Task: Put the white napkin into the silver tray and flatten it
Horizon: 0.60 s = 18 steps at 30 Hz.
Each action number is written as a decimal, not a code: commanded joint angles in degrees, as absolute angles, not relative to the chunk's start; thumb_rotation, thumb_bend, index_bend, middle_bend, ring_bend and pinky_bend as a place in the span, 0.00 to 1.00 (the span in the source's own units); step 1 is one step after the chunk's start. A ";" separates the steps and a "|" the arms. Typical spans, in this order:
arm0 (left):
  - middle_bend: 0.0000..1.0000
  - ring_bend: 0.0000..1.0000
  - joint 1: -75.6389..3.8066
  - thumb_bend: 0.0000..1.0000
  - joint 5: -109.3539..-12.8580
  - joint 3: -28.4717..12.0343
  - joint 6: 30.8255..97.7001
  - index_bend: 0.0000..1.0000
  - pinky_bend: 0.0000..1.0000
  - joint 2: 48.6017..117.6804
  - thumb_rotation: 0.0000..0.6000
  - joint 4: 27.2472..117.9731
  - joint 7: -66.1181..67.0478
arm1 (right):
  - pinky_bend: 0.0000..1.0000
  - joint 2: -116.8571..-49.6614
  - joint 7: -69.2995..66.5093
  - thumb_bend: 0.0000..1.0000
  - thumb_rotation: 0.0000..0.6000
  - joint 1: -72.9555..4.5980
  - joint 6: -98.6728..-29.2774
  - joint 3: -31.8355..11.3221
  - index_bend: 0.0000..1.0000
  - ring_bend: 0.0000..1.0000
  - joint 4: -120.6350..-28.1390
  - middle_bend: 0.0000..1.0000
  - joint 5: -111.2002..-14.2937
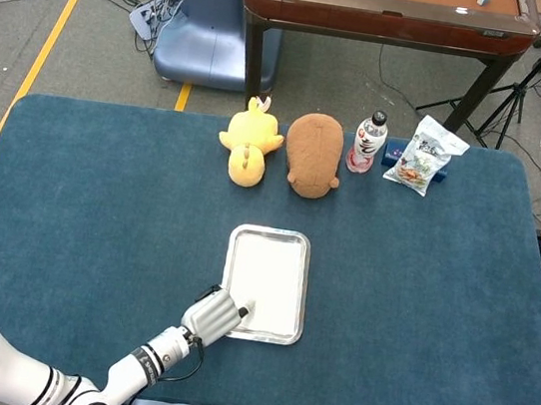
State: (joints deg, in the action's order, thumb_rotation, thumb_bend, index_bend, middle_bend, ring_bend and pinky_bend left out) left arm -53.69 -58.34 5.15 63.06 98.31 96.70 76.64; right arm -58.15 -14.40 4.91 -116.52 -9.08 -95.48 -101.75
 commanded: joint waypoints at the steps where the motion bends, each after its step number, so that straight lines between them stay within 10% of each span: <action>1: 0.89 0.72 -53.28 0.77 -58.93 5.10 63.94 0.13 0.79 97.14 1.00 97.71 76.06 | 0.46 -58.16 -14.37 0.40 1.00 4.90 -116.47 -9.09 0.69 0.37 -95.48 0.56 -101.68; 18: 0.89 0.73 -44.62 0.77 -65.42 3.21 72.81 0.10 0.79 83.72 1.00 105.09 56.29 | 0.46 -58.84 -10.82 0.40 1.00 4.05 -112.77 -8.08 0.69 0.37 -96.21 0.56 -101.50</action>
